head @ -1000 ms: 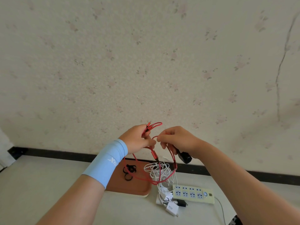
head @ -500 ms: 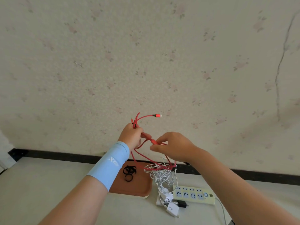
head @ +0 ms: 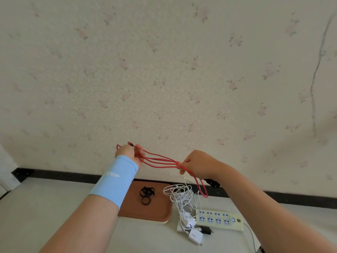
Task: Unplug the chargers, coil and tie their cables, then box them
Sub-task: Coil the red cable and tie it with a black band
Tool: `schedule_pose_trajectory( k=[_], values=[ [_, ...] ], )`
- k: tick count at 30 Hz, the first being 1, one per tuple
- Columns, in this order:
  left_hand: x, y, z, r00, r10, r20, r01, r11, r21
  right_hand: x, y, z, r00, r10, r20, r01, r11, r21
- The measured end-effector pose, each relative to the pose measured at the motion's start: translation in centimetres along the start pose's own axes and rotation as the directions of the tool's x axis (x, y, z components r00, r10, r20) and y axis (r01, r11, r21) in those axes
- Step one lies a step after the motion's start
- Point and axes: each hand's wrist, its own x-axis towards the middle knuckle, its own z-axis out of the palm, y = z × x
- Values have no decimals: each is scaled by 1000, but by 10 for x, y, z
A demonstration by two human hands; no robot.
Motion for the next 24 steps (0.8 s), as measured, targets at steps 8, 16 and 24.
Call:
schedule_pose_trajectory(
  k=[8,16,24],
  values=[
    [3,10,-5,987,39,157,-51,996,70,-15,-2,-7,949,-80,304,59,995,79],
    [-38,-11,24,894,-13,448,-130,949,286,-11,-7,1,983,-83,163,59,987,148],
    [-51,-30,29,819,-77,569,60,997,48,-19,-29,9,965,-204,163,120,900,419]
  ],
)
